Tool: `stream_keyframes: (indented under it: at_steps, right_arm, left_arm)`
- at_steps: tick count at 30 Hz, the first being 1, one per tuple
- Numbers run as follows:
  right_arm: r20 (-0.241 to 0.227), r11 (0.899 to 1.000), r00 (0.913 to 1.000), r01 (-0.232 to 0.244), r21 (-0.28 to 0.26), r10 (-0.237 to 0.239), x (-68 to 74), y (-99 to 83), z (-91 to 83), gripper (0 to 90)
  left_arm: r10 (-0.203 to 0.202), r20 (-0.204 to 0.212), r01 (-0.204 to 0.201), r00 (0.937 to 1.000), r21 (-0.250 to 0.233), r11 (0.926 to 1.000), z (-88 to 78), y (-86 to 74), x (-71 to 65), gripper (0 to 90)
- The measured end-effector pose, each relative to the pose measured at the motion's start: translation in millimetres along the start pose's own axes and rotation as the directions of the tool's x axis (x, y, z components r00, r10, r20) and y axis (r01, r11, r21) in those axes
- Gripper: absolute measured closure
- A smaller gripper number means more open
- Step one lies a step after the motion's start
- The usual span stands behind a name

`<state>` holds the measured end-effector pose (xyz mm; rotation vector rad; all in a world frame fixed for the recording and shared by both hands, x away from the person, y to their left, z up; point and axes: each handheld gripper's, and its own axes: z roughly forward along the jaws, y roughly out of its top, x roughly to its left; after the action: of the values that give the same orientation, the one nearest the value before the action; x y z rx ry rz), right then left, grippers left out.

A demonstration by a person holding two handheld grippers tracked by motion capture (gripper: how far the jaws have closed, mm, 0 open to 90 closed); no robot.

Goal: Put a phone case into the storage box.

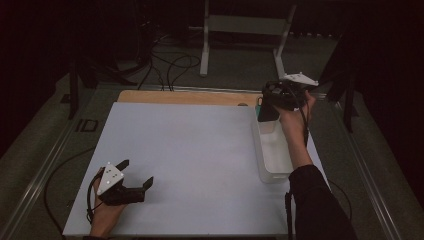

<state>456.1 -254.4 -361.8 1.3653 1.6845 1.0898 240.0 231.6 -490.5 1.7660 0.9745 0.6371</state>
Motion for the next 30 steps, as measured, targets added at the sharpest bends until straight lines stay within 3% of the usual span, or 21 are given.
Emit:
stream_keyframes:
  at_steps: [22, 30]
  right_arm:
    - [0.021, 0.996, 0.9997, -0.015, 0.084, 0.014, -1.7, -24.3, 25.9, 13.5]
    - [0.037, 0.993, 0.9993, 0.006, 0.114, -0.01, 3.1, -31.9, 35.3, 13.2]
  left_arm:
    - [0.0, 0.002, 0.0, 1.0, -0.001, 1.0, 0.0, -0.2, -0.2, 0.0]
    - [-0.003, 0.001, 0.003, 1.0, -0.003, 1.0, -1.0, -0.4, 0.5, 0.1]
